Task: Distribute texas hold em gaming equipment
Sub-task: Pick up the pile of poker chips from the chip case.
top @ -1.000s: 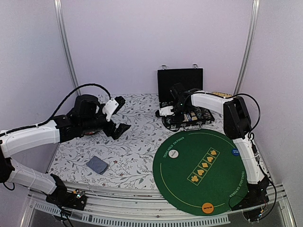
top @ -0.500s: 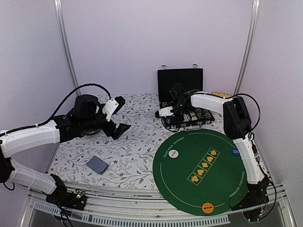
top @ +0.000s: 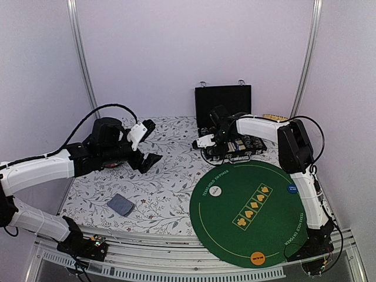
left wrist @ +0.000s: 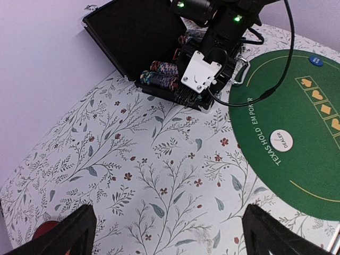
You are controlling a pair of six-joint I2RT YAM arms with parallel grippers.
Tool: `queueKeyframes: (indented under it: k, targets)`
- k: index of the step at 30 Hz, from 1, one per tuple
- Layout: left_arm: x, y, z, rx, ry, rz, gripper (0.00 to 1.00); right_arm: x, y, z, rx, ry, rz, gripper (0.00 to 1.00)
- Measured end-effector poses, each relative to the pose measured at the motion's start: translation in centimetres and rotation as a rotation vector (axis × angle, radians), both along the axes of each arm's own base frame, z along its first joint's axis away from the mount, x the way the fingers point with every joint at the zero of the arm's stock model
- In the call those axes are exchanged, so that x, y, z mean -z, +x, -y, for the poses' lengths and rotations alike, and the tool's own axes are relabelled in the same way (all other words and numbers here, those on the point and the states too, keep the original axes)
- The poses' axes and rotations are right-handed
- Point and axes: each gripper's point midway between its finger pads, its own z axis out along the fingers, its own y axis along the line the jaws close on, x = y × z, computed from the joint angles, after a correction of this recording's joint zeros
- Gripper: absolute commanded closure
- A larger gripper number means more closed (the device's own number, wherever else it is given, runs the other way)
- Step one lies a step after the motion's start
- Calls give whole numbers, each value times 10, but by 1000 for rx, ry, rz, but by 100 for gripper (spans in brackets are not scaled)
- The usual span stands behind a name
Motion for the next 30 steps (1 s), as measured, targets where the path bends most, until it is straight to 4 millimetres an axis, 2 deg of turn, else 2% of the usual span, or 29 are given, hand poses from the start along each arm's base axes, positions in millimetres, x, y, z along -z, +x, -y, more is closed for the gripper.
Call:
queueKeyframes:
  k: [6, 10, 13, 20, 25, 30]
  targets:
    - [0, 0, 0, 0, 0, 0, 2, 4, 2, -5, -30, 13, -43, 45]
    - [0, 0, 0, 0, 0, 0, 2, 3, 1, -4, -29, 19, -59, 58]
    - [0, 0, 0, 0, 1, 0, 2, 0, -2, -2, -17, 21, -77, 62]
    - [5, -1, -1, 0, 6, -8, 2, -3, -7, 1, 7, 6, -67, 61]
    - [5, -1, -1, 0, 7, -8, 2, -5, -16, 0, 19, -23, -52, 53]
    - [5, -1, -1, 0, 7, -8, 2, -2, -7, -3, 29, -24, -10, 49]
